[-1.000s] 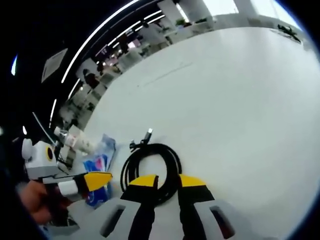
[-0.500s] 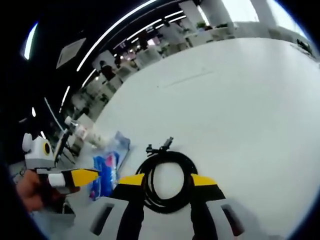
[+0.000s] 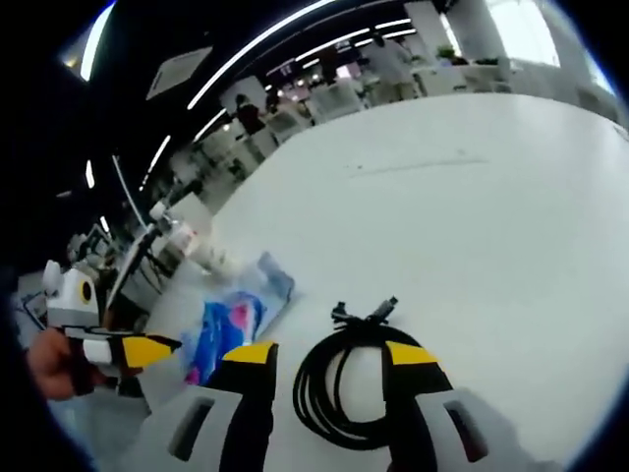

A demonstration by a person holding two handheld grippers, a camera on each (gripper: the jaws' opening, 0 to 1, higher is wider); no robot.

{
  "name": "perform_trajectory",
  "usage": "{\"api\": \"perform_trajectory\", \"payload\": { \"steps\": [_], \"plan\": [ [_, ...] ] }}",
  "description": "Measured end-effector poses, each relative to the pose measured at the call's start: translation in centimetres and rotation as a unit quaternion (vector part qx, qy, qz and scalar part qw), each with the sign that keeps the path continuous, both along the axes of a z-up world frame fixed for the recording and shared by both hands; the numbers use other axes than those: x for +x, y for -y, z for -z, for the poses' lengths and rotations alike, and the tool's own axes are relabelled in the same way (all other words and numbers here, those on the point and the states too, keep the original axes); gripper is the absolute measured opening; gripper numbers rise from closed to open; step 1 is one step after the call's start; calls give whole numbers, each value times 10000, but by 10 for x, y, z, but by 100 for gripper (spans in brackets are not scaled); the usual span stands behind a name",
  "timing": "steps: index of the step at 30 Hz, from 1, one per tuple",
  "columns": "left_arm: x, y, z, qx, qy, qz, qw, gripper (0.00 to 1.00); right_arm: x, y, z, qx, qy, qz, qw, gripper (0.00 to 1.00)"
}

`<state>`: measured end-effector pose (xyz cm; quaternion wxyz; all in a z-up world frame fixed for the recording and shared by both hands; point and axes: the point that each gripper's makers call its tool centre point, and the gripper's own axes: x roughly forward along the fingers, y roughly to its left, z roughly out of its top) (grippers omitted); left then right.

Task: Arrange the tabletop items into an orderly group along one side of the table until the central work area is clear of visible clutter.

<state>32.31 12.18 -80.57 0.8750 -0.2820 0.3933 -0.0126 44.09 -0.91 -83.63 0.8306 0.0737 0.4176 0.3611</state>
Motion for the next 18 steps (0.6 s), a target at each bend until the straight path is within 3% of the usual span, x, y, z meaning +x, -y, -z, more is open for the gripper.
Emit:
{"api": "perform_trajectory", "payload": {
  "steps": [10,18],
  "plan": [
    [-23,-8,12,-154,-235,-298,9992,36,-10,-31,-6,-39,69,-521,9986,41],
    [-37,-11,30,-527,-438,-671,9954,36,-19,-66,-11,-108,148,-1139,9933,40]
  ]
}}
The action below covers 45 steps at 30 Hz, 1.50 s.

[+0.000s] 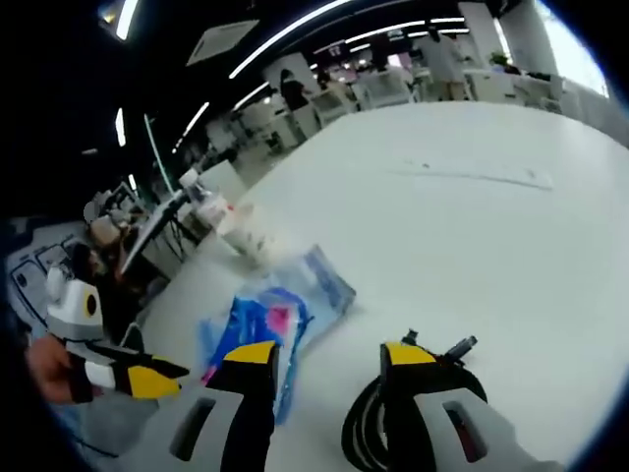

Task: Arrange the tabletop items into an orderly group along one side of the table until the central work area is clear of visible clutter.

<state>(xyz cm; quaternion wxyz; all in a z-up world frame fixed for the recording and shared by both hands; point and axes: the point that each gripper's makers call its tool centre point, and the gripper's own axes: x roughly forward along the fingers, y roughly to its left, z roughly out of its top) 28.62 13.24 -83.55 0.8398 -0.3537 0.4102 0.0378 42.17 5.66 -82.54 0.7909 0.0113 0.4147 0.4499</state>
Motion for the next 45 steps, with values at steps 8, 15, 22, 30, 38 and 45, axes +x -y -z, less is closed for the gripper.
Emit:
{"api": "perform_trajectory", "payload": {
  "steps": [8,15,22,30,38,45],
  "plan": [
    [-6,5,9,-265,-62,-228,9994,35,2,-33,0,-107,94,-561,9983,40],
    [-9,14,13,-379,-112,-287,9988,34,-3,-51,0,-160,119,-827,9964,40],
    [-9,22,19,-661,-188,-490,9964,33,-7,-69,7,-313,212,-1270,9912,40],
    [-4,25,23,-908,-244,-850,9919,33,-15,-92,15,-673,490,-2003,9762,41],
    [2,29,27,-1076,-291,-1049,9882,31,-15,-107,23,-1048,874,-2705,9530,40],
    [5,27,34,-1013,-360,-1052,9886,25,-17,-106,30,-1285,1017,-2959,9411,25]
  ]
}}
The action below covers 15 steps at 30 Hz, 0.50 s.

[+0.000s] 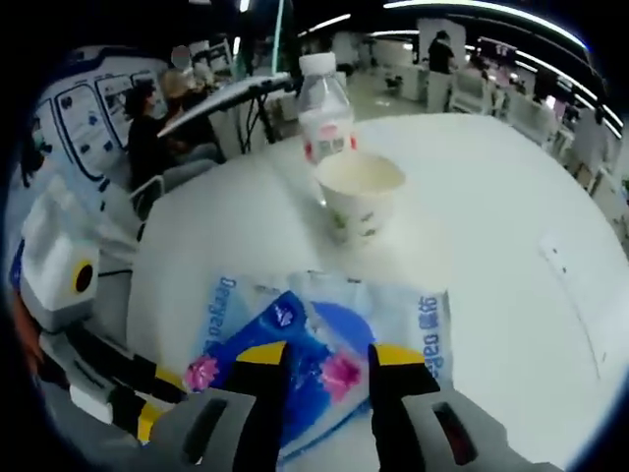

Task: Arrange the tabletop items into an orderly group along one side of the table until the central work area is clear of visible clutter.

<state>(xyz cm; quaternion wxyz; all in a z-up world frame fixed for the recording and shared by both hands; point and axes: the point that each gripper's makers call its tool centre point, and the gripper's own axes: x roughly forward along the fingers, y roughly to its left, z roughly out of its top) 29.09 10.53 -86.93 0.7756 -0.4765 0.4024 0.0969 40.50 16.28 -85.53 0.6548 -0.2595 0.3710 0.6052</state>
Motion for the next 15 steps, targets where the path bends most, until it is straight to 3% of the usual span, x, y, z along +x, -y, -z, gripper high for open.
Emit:
{"api": "perform_trajectory", "payload": {
  "steps": [5,10,15],
  "plan": [
    [2,3,2,106,-40,159,9998,6,-2,2,1,-61,65,-35,10000,19],
    [1,4,2,82,-46,165,9998,5,-7,6,2,-86,118,-180,9997,9],
    [1,5,2,95,-61,200,9997,4,-8,7,3,-71,90,-135,9998,7]
  ]
}}
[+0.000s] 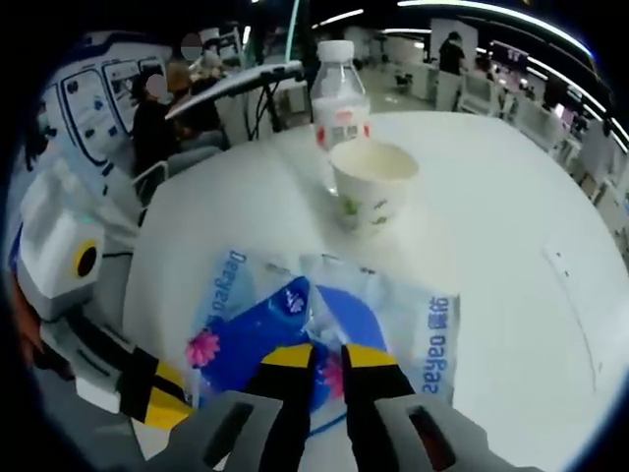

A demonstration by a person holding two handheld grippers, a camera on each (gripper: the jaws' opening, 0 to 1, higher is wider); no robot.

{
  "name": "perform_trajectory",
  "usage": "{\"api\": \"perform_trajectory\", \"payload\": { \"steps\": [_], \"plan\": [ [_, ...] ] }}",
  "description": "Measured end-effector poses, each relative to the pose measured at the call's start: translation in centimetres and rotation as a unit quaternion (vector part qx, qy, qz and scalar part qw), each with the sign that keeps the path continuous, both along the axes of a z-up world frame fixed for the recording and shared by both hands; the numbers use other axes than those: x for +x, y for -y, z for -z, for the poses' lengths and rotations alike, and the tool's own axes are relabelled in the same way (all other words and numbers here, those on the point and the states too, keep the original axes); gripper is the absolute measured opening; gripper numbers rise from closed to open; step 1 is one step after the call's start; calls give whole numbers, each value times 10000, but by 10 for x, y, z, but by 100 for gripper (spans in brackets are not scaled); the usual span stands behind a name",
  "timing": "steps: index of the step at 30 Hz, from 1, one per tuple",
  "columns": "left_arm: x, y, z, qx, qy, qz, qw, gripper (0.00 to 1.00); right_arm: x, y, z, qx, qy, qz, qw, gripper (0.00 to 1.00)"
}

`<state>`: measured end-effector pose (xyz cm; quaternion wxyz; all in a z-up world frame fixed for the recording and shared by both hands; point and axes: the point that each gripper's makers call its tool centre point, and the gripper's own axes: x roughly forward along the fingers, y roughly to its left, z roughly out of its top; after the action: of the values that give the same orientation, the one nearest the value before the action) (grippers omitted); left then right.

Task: Arrange the tabletop items into an orderly group along one side of the table until the central work area is clear of visible clutter.

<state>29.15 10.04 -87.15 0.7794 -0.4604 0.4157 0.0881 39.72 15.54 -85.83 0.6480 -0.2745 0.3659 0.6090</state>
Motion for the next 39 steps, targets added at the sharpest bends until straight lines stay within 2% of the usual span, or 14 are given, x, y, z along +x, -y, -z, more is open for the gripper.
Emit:
{"api": "perform_trajectory", "payload": {
  "steps": [11,24,32,39],
  "plan": [
    [2,1,-1,32,33,143,9999,0,-8,8,-5,17,-15,4,10000,4],
    [0,11,-4,56,70,419,9991,0,-1,19,-6,53,-80,164,9998,2],
    [-4,16,-7,93,87,568,9983,0,-3,35,-9,92,-126,413,9990,1],
    [-10,14,-6,282,66,783,9965,0,-5,53,-8,82,-241,793,9965,1]
  ]
}}
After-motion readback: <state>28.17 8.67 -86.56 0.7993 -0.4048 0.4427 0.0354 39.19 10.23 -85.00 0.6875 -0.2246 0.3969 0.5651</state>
